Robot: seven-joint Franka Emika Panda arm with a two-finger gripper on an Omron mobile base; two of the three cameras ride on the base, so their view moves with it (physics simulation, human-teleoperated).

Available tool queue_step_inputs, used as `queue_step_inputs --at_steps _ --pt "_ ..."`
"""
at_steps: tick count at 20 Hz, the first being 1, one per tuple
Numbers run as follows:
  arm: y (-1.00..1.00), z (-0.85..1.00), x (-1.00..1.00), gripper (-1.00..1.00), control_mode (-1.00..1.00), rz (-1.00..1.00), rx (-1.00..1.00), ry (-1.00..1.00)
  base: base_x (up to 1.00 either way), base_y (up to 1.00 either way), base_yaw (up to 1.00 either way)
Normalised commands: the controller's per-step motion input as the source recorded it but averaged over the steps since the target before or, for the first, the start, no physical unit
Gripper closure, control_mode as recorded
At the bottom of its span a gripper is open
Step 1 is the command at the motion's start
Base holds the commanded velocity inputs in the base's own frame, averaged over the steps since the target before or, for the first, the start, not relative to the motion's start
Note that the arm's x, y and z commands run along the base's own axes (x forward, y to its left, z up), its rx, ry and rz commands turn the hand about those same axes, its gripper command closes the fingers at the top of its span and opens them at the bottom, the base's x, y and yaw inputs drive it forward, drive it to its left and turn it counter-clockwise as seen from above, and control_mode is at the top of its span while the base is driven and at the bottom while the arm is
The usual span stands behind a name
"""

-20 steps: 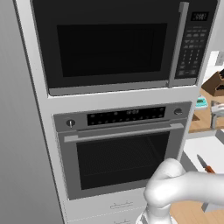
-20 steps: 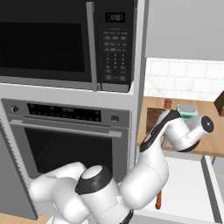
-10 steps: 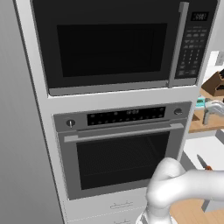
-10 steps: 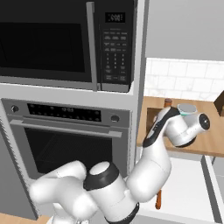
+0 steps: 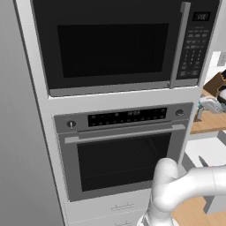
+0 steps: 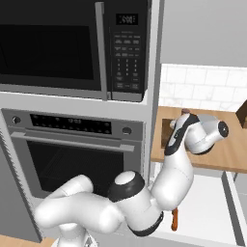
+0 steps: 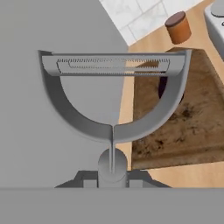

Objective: Place the appropriate cutting tool for cutting the eggplant skin on the cutting board.

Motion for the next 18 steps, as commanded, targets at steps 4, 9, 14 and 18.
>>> queue_step_inputs --at_steps 4,9,14,18 --pt "0.0 -0.08 0.41 1.0 -1.0 0.0 0.07 0.0 0.0 0.0 0.0" --pt "-0.1 -0.25 0.2 1.0 -1.0 0.0 0.05 0.0 0.0 0.0 0.0" --pt "-0.01 -0.29 0.31 1.0 -1.0 0.0 0.01 0.0 0.0 0.0 0.0" --pt "0.0 -0.14 0.42 1.0 -1.0 0.0 0.0 0.0 0.0 0.0 0.0"
